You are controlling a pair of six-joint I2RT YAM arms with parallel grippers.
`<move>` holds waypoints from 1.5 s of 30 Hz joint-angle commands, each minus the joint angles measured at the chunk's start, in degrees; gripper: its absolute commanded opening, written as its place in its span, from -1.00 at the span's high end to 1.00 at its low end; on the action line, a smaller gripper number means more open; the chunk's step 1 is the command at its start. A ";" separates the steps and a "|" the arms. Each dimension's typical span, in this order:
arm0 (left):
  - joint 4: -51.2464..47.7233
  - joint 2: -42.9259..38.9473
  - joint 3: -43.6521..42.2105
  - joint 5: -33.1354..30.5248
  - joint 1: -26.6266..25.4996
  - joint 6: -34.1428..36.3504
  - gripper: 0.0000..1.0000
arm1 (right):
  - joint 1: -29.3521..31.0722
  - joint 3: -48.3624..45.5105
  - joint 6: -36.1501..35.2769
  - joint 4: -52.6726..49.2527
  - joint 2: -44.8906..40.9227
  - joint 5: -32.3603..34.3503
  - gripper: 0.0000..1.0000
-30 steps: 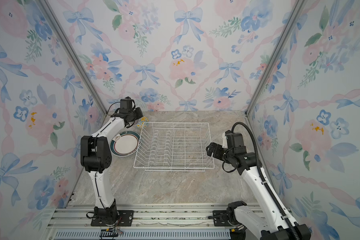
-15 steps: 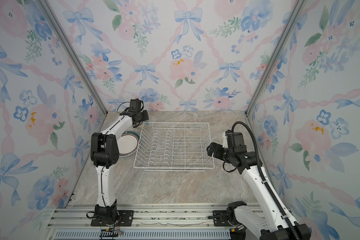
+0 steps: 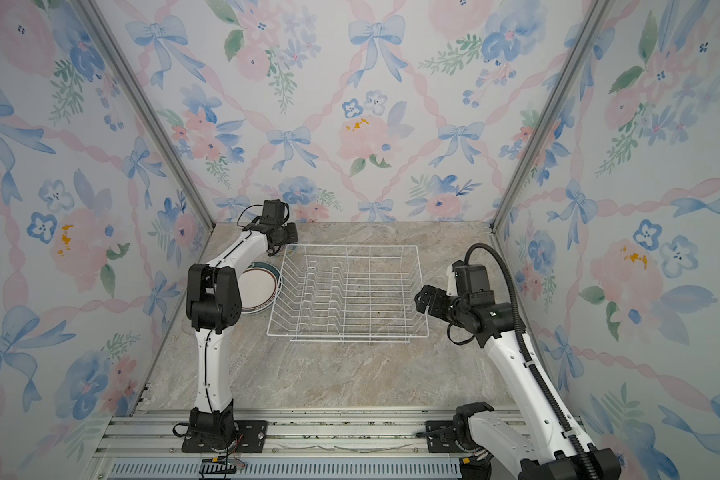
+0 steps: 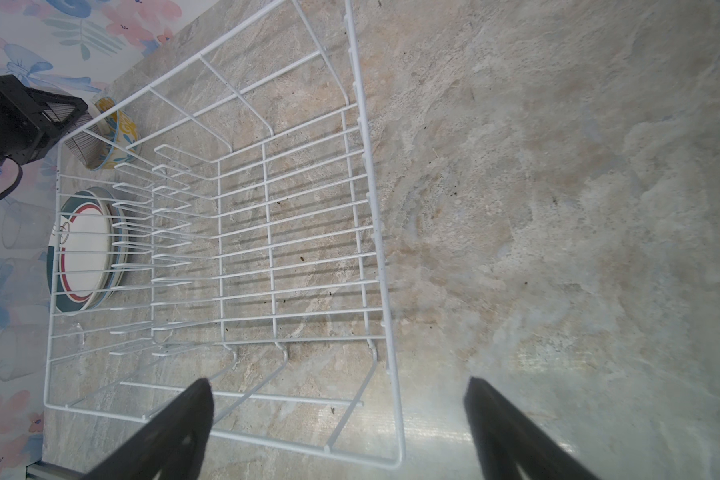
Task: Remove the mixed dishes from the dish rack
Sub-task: 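Lower the purple-striped bowl into the yellow-and-blue bowl and open the left gripper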
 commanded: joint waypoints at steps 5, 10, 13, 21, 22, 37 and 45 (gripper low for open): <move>0.80 1.45 1.83 -0.88 -0.37 1.99 1.00 | -0.68 1.61 -1.00 -2.17 -0.36 0.82 -0.93; 0.76 1.48 1.52 -0.62 -0.68 1.97 1.00 | -0.93 1.56 -1.02 -2.25 -0.66 0.87 -0.93; 0.76 1.32 0.98 -0.66 -1.06 1.99 0.99 | -1.03 1.56 -1.23 -2.30 -0.74 0.90 -0.93; 0.76 1.41 0.25 -0.72 -1.16 1.98 0.79 | -1.45 1.67 -1.42 -2.67 -0.83 0.84 -0.93; 0.76 1.44 0.25 -0.72 -1.13 2.00 0.76 | -1.49 1.71 -1.50 -2.69 -0.95 0.86 -0.93; 0.76 2.71 -0.10 -0.79 -1.18 2.17 0.64 | -2.26 2.40 -1.78 -3.45 -0.48 0.90 -0.93; 0.76 2.25 -0.60 0.04 -1.17 1.78 0.60 | -2.35 2.47 -1.79 -3.52 -0.32 0.72 -0.93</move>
